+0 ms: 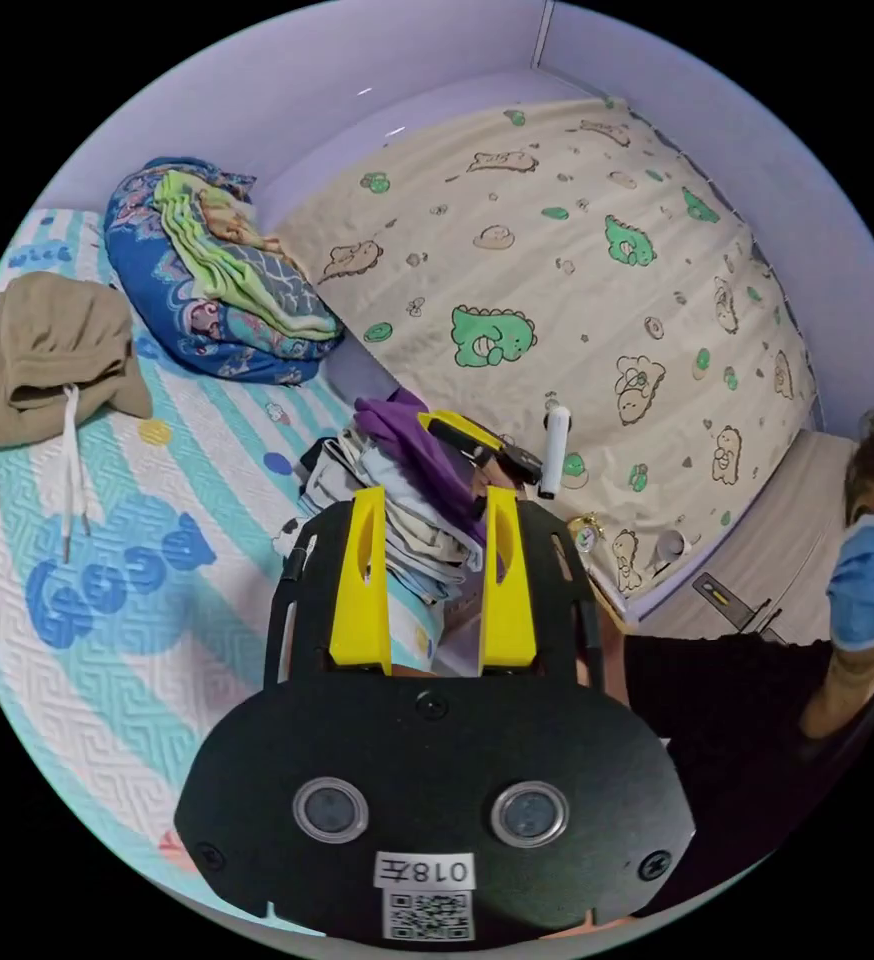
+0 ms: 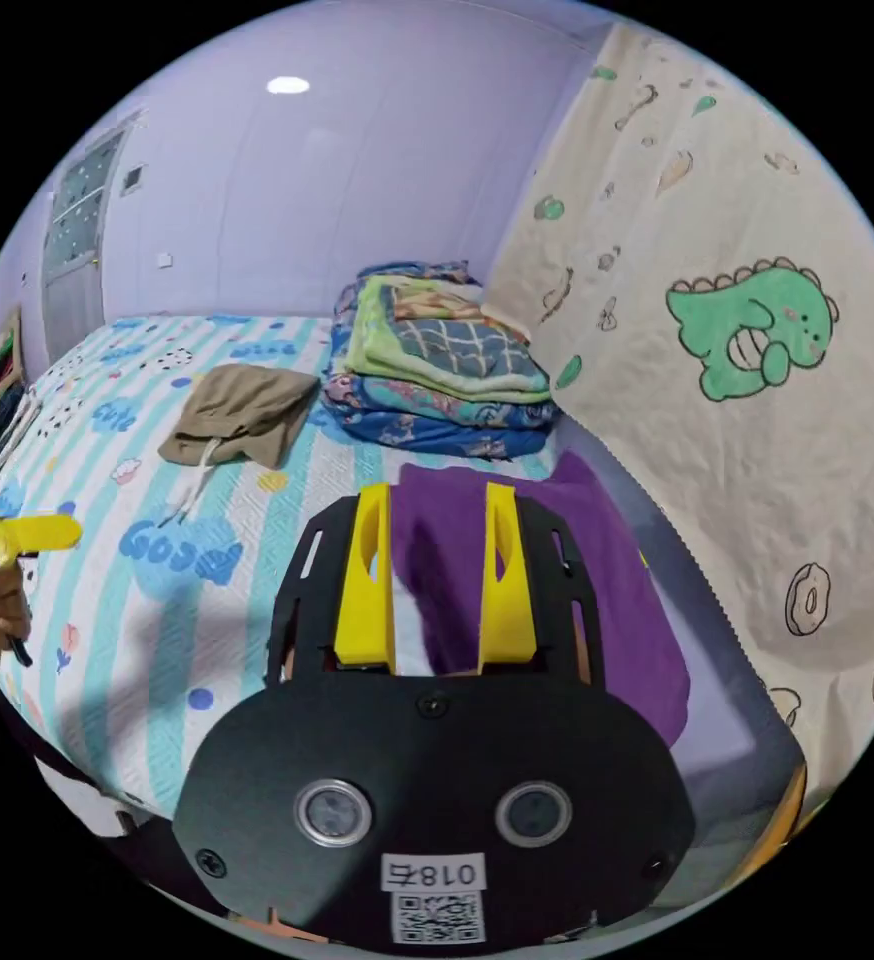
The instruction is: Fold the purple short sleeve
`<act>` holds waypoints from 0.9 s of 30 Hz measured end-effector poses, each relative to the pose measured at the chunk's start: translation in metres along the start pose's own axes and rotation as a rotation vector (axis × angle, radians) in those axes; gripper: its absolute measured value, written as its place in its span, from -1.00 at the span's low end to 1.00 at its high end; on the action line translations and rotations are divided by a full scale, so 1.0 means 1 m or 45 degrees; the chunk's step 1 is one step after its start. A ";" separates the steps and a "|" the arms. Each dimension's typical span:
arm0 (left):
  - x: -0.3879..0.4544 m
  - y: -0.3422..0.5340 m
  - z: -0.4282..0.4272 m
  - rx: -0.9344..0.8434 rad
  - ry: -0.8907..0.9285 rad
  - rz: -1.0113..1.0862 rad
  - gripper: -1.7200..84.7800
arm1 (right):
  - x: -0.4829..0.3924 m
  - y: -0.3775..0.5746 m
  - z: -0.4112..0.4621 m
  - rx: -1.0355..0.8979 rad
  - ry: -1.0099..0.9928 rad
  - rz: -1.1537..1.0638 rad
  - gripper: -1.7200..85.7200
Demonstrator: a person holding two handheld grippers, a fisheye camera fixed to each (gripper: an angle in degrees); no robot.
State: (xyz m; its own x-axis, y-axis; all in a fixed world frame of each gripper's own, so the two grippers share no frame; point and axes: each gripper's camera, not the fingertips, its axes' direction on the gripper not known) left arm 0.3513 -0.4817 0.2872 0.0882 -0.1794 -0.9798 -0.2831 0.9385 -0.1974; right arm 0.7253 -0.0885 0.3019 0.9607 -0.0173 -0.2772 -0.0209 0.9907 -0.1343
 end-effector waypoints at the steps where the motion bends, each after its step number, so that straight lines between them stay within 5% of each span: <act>1: 0.007 -0.017 0.017 -0.039 -0.019 0.012 -0.62 | 0.022 -0.003 0.000 0.017 -0.019 0.076 -0.66; 8: 0.039 -0.114 0.123 -0.158 -0.194 0.012 -0.54 | 0.128 -0.021 0.047 -0.198 -0.099 0.274 -0.60; 15: 0.058 -0.168 0.212 -0.274 -0.548 0.033 -0.50 | 0.141 -0.028 0.067 -0.195 -0.215 0.280 -0.60; 18: 0.059 -0.168 0.240 -0.422 -0.600 0.014 -0.62 | 0.140 -0.030 0.064 -0.262 -0.287 0.288 -0.72; 22: 0.086 -0.154 0.228 -0.294 -0.598 0.072 -0.89 | 0.110 -0.024 0.022 -0.148 -0.082 0.170 -0.87; 27: 0.123 -0.132 0.197 -0.141 -0.546 0.162 -0.93 | 0.089 0.002 -0.052 0.096 0.022 0.213 -0.90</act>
State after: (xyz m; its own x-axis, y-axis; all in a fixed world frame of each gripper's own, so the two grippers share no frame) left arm 0.5874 -0.5695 0.1994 0.4266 0.0949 -0.8994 -0.4154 0.9039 -0.1017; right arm 0.7966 -0.0955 0.2275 0.9406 0.1467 -0.3062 -0.1583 0.9873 -0.0133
